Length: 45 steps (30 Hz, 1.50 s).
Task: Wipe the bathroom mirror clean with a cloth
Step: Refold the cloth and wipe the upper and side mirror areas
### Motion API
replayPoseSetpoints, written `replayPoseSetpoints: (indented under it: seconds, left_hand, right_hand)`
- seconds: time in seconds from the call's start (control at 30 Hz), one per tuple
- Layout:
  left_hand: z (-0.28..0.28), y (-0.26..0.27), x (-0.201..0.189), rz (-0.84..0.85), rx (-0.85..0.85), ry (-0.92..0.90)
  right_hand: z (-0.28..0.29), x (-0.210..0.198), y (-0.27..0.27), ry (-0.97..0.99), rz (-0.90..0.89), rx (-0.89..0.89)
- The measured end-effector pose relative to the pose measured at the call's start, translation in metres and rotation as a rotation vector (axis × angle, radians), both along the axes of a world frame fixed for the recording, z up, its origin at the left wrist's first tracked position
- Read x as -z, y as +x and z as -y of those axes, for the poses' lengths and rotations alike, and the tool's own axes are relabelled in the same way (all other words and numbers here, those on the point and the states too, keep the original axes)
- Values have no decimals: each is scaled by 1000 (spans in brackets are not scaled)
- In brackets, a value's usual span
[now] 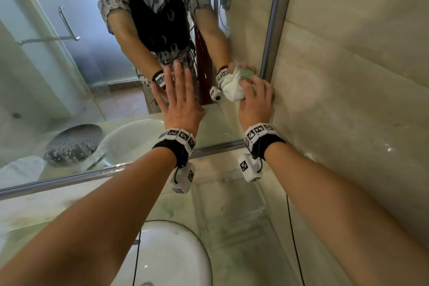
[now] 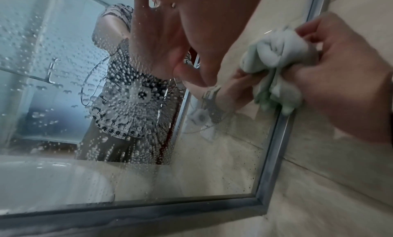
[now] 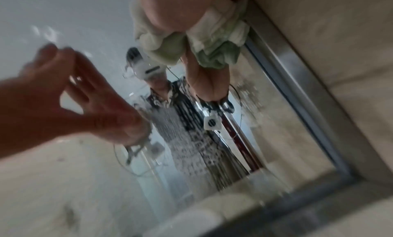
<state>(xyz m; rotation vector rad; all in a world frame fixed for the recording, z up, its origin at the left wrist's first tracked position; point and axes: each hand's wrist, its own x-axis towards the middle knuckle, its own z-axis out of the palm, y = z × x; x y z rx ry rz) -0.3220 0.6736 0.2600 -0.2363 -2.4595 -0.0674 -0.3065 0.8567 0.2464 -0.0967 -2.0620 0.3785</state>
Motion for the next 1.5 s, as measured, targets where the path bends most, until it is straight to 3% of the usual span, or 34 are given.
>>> replayPoseSetpoints:
  seconds: [0.13,0.23,0.53,0.73,0.9,1.0,1.2,1.33,1.4,1.5]
  left_hand:
    - [0,-5,3,-29,4,-3]
    - [1,-7,6,-57,4,-7]
    - [-1,-3,4,-59,-31,-25]
    - [15,7,-2,-56,13,-92]
    - [43,15,-10,-24,91,-199]
    - [62,22,-10,-42,37,-105]
    - [93,24,-7,-33,-143,114]
    - [101,10,-7,-20,-181,193]
    - [102,4,-5,-18,-178,186]
    - [102,-1,1,-40,-163,187]
  right_hand:
    - [3,72,7,-61,181,10]
    - [18,98,5,-276,295,75]
    - [48,102,-1,-888,227,140]
    - [82,92,-6,-1071,374,8]
    - [90,75,9,-1072,451,-167]
    - [75,75,20,-1015,368,-220]
    - [37,41,16,-840,-3,-64]
    - [30,14,0,-765,-70,56]
    - [38,18,-6,-755,-118,36]
    - [54,37,-6,-675,-55,40]
